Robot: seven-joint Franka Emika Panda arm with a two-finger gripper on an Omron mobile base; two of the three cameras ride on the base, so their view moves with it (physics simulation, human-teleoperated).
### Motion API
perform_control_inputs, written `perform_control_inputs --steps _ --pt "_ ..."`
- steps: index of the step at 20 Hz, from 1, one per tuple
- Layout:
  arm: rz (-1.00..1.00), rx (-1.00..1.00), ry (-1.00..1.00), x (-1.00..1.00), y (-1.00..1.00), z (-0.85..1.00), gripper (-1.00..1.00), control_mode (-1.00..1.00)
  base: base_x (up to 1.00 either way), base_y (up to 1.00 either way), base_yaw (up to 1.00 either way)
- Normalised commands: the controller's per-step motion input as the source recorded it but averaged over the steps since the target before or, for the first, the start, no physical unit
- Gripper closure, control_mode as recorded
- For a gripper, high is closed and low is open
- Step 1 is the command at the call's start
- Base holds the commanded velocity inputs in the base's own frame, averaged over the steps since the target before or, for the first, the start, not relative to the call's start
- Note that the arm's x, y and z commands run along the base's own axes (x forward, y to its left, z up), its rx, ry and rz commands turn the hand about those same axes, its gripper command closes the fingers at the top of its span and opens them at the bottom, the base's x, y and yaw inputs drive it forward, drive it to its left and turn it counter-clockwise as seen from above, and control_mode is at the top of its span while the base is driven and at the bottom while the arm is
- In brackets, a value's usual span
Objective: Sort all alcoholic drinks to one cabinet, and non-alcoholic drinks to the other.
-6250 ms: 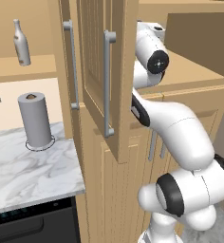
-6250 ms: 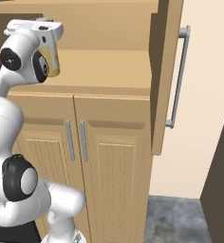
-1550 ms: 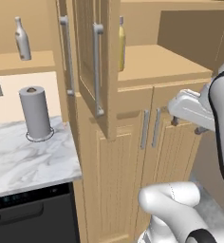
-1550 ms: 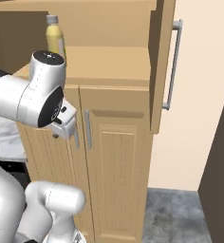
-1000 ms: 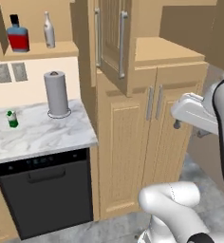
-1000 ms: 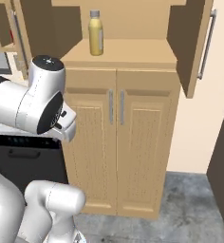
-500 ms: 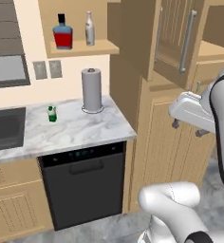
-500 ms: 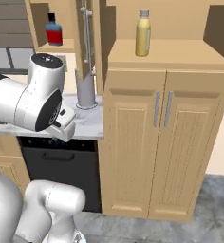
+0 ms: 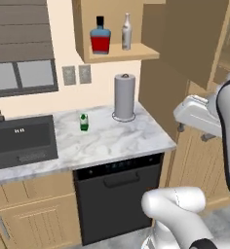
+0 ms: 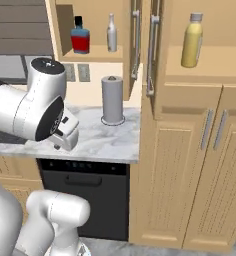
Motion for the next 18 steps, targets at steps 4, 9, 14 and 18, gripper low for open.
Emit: perform_control_inputs --steps 4,9,14,18 --pt "0.0 0.0 0.0 0.0 0.0 0.0 -1.0 1.0 1.0 0.46 0.0" --pt "0.0 0.0 0.0 0.0 0.0 0.0 -1.0 1.0 0.61 0.35 0.07" --pt "0.0 0.0 0.0 0.0 0.0 0.0 -1.0 1.0 0.24 0.58 0.12" --pt "0.0 0.0 0.0 0.0 0.0 0.0 -1.0 1.0 0.35 0.36 0.13"
